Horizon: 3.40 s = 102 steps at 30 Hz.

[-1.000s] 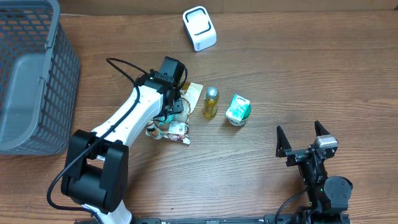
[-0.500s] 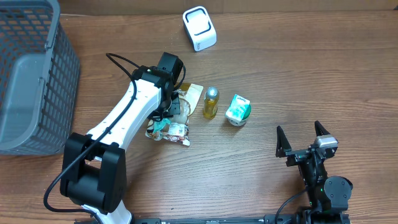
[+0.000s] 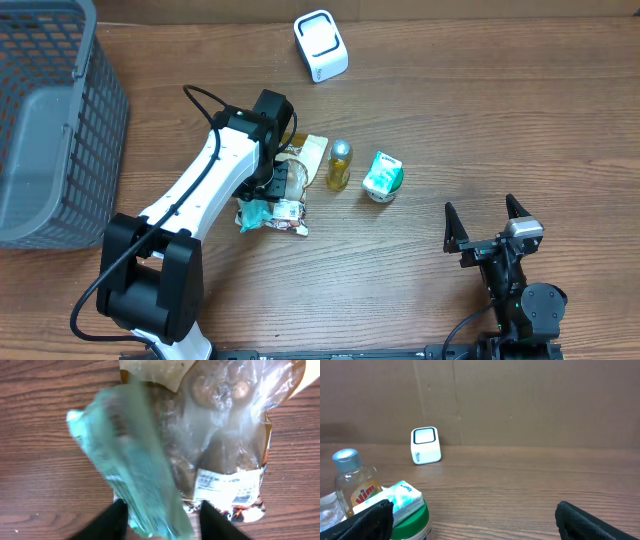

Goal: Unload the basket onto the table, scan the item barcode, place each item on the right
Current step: 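Set the snack bag and mint wipes packet down on the table, then withdraw the left gripper to the left and hold still, then raise the right gripper and move it to the wipes pack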

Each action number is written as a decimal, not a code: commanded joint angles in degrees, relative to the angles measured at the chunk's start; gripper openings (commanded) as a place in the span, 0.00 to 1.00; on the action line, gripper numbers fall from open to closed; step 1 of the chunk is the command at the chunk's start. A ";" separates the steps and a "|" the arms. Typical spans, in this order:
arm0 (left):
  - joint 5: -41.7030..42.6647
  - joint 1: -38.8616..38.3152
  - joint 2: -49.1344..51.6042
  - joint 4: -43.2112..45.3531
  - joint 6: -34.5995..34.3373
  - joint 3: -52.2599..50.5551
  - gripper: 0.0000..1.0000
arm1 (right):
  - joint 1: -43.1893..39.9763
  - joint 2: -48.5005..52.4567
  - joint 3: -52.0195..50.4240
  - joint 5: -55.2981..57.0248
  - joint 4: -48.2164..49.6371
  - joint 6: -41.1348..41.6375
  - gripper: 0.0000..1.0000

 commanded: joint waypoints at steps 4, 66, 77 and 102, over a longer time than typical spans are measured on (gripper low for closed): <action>0.72 1.84 -1.73 -1.09 -0.96 -0.20 0.39 | -0.15 -0.46 -0.61 0.33 0.20 0.26 1.00; -3.85 23.08 -1.70 8.52 -3.50 -0.22 1.00 | -0.15 -0.46 -0.61 0.33 0.20 0.26 1.00; -3.85 23.08 -1.73 8.52 -3.50 -0.22 1.00 | -0.15 -0.46 -0.61 0.33 0.20 0.26 1.00; -3.85 23.08 -1.70 8.52 -3.50 -0.22 1.00 | -0.17 -0.17 7.21 -4.00 -2.54 12.59 1.00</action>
